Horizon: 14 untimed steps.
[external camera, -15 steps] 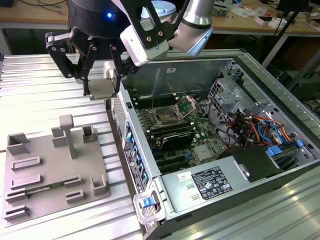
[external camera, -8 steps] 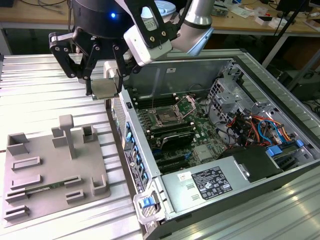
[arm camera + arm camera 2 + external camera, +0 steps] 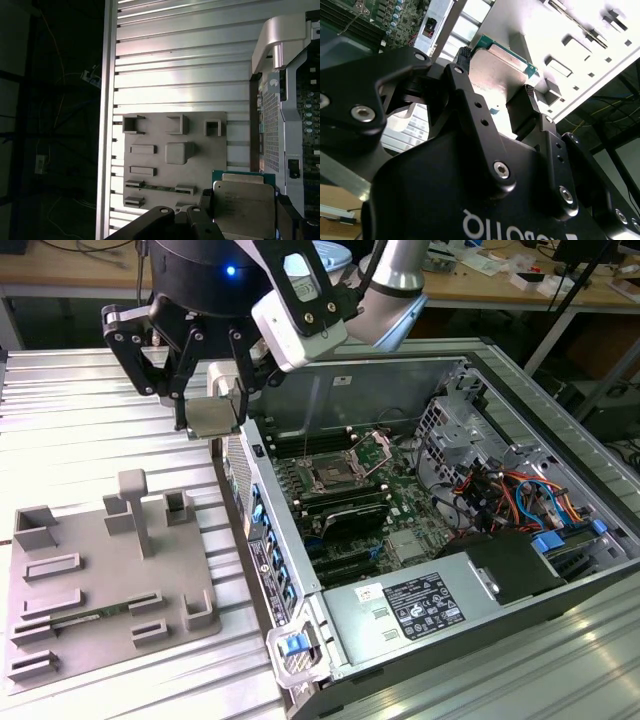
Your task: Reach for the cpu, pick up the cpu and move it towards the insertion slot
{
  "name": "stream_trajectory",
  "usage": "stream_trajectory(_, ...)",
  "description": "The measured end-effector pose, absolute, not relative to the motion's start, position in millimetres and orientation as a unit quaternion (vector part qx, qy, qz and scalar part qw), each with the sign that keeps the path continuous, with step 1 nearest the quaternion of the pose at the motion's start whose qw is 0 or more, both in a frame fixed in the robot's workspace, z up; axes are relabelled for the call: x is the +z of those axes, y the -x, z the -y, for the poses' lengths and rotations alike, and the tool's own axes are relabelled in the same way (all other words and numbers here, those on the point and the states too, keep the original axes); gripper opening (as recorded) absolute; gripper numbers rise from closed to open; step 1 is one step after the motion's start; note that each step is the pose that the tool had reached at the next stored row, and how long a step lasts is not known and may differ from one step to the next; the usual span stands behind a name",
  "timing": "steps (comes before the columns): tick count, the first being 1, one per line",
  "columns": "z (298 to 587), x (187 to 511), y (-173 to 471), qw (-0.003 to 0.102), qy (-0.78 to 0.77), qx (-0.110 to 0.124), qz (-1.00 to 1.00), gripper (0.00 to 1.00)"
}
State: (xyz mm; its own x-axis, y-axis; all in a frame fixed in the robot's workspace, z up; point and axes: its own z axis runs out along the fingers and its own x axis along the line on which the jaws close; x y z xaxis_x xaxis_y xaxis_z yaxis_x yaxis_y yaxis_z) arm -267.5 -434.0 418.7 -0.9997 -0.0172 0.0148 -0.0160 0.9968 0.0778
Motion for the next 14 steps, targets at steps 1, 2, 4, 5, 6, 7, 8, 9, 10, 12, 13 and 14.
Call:
stream_trajectory(1, 434.0, 418.7, 266.7, 0.008, -0.008, -0.039, 0.999, 0.55)
stream_trajectory(2, 434.0, 418.7, 265.7, 0.008, -0.008, -0.039, 0.999, 0.55)
stream_trajectory(4, 434.0, 418.7, 265.1, 0.008, -0.008, -0.039, 0.999, 0.55)
stream_trajectory(5, 434.0, 418.6, 264.3, 0.008, -0.008, -0.039, 0.999, 0.55)
stream_trajectory(6, 434.0, 418.7, 263.8, 0.008, -0.008, -0.039, 0.999, 0.55)
stream_trajectory(7, 434.0, 418.7, 263.6, 0.008, -0.008, -0.039, 0.999, 0.55)
stream_trajectory(8, 434.0, 418.7, 263.2, 0.008, -0.008, -0.039, 0.999, 0.55)
stream_trajectory(9, 434.0, 418.7, 262.8, 0.008, -0.008, -0.039, 0.999, 0.55)
stream_trajectory(10, 434.0, 418.7, 262.3, 0.008, -0.008, -0.039, 0.999, 0.55)
stream_trajectory(12, 434.0, 418.7, 261.2, 0.008, -0.008, -0.039, 0.999, 0.55)
stream_trajectory(13, 434.0, 418.7, 260.4, 0.008, -0.008, -0.039, 0.999, 0.55)
stream_trajectory(14, 434.0, 418.7, 259.9, 0.008, -0.008, -0.039, 0.999, 0.55)
